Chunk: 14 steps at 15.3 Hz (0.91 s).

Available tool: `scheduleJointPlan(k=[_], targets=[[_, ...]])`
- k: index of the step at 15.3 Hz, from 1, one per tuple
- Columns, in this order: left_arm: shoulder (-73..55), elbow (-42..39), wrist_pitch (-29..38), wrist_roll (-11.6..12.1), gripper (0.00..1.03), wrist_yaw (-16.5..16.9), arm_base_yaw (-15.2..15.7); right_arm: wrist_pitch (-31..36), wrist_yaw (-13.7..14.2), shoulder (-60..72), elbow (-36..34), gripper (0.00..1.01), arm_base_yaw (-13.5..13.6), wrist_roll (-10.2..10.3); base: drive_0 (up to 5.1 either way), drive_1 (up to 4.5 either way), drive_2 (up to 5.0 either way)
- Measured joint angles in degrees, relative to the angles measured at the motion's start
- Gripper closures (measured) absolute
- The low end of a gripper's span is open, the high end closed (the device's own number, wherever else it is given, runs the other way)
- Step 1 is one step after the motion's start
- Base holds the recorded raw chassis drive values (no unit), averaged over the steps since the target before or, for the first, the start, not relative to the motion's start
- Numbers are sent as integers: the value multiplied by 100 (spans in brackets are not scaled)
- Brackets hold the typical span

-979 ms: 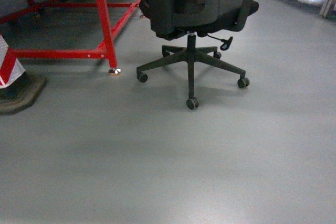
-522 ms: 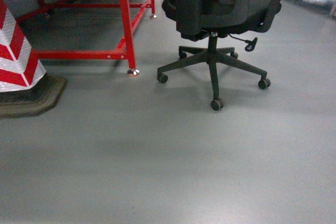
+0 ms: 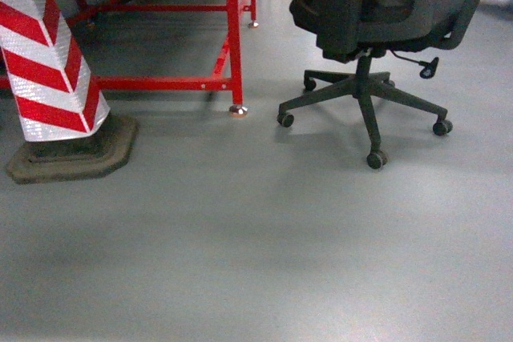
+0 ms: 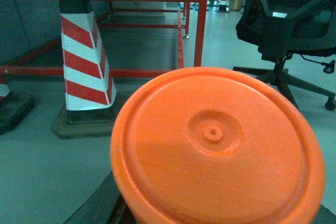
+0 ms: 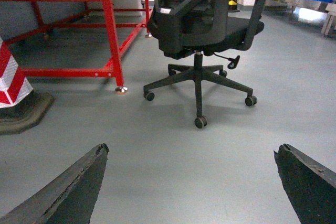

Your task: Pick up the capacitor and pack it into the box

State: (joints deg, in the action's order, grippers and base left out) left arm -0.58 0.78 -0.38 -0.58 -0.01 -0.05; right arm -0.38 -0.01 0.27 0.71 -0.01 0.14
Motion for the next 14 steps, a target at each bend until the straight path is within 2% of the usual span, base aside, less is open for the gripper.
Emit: scheduleJointPlan(k=[14], targets=[[0,0,-2,0,59,0,0,11,-2,0,0,3,0,0,-499,246,246]])
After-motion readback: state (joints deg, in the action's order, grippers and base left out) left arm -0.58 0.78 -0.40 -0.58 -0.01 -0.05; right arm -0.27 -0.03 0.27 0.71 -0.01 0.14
